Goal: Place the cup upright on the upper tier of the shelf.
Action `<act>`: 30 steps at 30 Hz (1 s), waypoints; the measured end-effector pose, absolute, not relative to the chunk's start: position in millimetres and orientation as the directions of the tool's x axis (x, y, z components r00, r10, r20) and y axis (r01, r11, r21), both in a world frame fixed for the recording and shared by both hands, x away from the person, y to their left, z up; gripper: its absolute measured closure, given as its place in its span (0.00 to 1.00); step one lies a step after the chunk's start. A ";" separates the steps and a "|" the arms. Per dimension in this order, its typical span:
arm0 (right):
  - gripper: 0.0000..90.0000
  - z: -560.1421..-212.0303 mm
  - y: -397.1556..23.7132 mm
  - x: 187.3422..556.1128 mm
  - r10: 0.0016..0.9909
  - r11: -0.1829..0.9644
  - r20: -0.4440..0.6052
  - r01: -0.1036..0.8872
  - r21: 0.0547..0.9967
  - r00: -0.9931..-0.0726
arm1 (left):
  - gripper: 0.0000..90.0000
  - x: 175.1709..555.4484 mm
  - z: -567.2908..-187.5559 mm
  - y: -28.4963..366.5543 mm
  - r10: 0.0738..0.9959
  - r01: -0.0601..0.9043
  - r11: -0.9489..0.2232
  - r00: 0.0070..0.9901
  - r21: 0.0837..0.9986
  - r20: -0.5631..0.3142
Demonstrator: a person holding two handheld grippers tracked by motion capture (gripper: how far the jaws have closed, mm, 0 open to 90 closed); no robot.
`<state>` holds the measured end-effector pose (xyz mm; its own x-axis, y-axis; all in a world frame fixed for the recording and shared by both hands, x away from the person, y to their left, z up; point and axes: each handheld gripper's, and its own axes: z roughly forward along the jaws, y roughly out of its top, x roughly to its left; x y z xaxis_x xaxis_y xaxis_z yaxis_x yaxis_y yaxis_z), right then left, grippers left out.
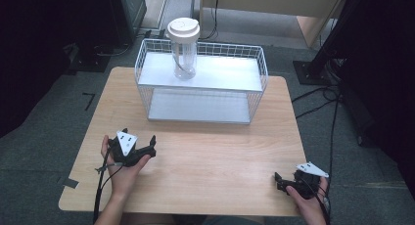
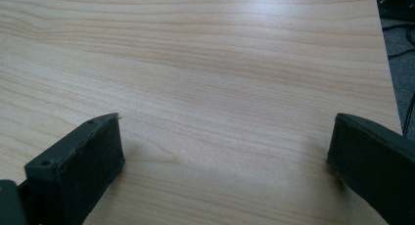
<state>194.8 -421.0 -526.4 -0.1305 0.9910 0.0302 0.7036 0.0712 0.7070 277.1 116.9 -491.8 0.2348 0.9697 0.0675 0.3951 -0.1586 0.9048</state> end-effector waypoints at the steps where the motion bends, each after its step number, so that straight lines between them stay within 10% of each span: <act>1: 0.00 -526.3 -421.0 194.8 0.991 0.072 0.030 0.704 0.707 -0.131 | 0.02 274.4 -495.4 122.4 0.971 0.415 -0.152 0.230 0.897 0.059; 15: 0.00 -526.4 -421.0 194.7 0.991 0.072 0.030 0.704 0.707 -0.131 | 0.03 247.1 -517.4 184.5 0.974 0.657 -0.216 0.200 0.722 0.110; 30: 0.00 -526.5 -421.1 194.6 0.991 0.070 0.031 0.702 0.708 -0.130 | 0.03 240.3 -518.8 200.7 0.975 0.704 -0.170 0.223 0.690 0.013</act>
